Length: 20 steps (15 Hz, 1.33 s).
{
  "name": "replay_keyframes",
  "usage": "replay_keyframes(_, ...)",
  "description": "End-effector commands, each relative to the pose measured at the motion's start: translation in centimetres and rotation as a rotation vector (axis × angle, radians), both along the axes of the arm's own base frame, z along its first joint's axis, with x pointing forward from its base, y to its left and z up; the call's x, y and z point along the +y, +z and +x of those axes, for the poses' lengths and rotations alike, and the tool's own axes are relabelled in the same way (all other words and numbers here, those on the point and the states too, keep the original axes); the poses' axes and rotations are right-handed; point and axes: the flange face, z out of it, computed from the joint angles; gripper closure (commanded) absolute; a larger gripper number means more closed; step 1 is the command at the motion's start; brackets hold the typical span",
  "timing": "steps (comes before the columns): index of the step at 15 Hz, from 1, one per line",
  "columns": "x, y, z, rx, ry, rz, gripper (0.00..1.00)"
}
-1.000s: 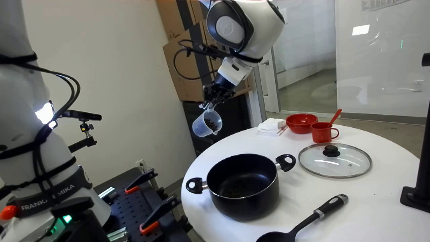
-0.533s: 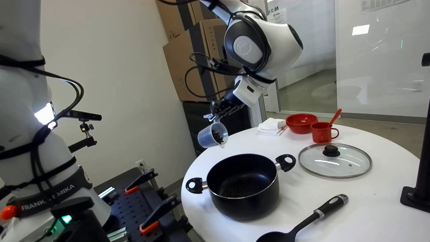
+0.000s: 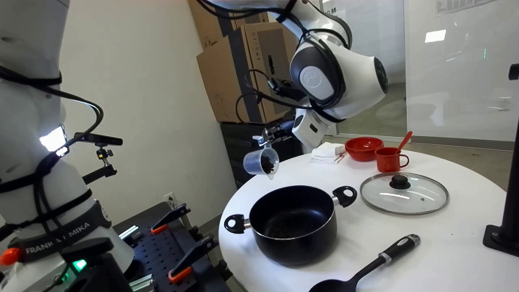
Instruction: Pour some of the things from the jug into the pot
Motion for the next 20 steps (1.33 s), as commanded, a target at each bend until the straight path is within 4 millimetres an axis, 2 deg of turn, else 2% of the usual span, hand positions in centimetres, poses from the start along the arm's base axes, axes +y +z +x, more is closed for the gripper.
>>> replay_keyframes(1,-1.2,-0.9,0.8,0.014,-0.054,0.108,0.93)
replay_keyframes(6,-2.9,-2.4,0.7,0.045,-0.146,0.191,0.93)
replay_keyframes(9,-3.3,-2.9,0.8,0.048,-0.169,0.223,0.93)
replay_keyframes(16,-2.6,-3.5,1.5,0.067,-0.177,0.273,0.93)
replay_keyframes(20,-1.7,-3.2,2.0,0.137,-0.154,0.207,0.93)
